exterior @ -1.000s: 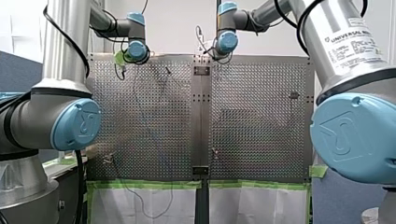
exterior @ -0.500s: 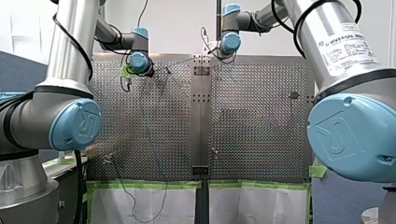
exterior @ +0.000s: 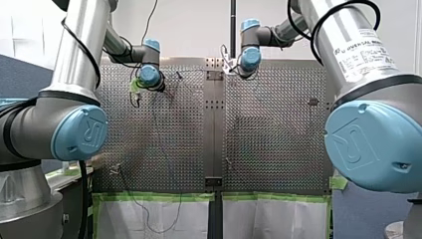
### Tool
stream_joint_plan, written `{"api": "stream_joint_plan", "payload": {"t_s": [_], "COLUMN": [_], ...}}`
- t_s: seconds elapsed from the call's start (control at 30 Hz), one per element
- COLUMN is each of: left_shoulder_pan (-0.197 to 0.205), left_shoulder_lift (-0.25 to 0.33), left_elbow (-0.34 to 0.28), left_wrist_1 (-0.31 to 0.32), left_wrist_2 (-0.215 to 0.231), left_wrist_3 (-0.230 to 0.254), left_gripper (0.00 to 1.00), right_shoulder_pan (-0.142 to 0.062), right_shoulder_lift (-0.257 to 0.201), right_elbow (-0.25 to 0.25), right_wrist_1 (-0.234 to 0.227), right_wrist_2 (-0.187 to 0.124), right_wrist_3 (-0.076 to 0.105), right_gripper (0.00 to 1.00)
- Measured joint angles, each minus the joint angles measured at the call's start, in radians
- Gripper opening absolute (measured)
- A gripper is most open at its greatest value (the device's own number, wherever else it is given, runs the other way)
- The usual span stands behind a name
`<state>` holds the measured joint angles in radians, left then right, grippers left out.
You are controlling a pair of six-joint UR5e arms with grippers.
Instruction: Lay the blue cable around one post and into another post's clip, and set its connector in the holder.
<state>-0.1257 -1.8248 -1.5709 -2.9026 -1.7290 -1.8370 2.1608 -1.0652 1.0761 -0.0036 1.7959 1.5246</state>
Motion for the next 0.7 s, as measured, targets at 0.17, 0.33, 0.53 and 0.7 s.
{"api": "stream_joint_plan", "payload": {"t_s": [0.17,0.33,0.53,0.7], "left_shoulder_pan": [-0.004,-0.007,-0.013,-0.02], "left_shoulder_lift": [0.0,0.0,0.0,0.0], "left_elbow": [-0.008,-0.009,-0.009,-0.009], "left_wrist_1": [0.005,0.006,0.006,0.004], "left_wrist_2": [0.005,0.008,0.014,0.016], "left_wrist_3": [-0.003,-0.005,-0.007,-0.007], "left_gripper": [1.0,1.0,1.0,1.0], "right_shoulder_pan": [-0.017,-0.052,-0.098,-0.139], "right_shoulder_lift": [0.017,0.056,0.102,0.143], "right_elbow": [0.042,0.087,0.134,0.175], "right_wrist_1": [-0.042,-0.086,-0.133,-0.174], "right_wrist_2": [0.003,0.01,0.004,0.01], "right_wrist_3": [0.033,0.059,0.099,0.121], "right_gripper": [0.2,0.2,0.2,0.2]}}
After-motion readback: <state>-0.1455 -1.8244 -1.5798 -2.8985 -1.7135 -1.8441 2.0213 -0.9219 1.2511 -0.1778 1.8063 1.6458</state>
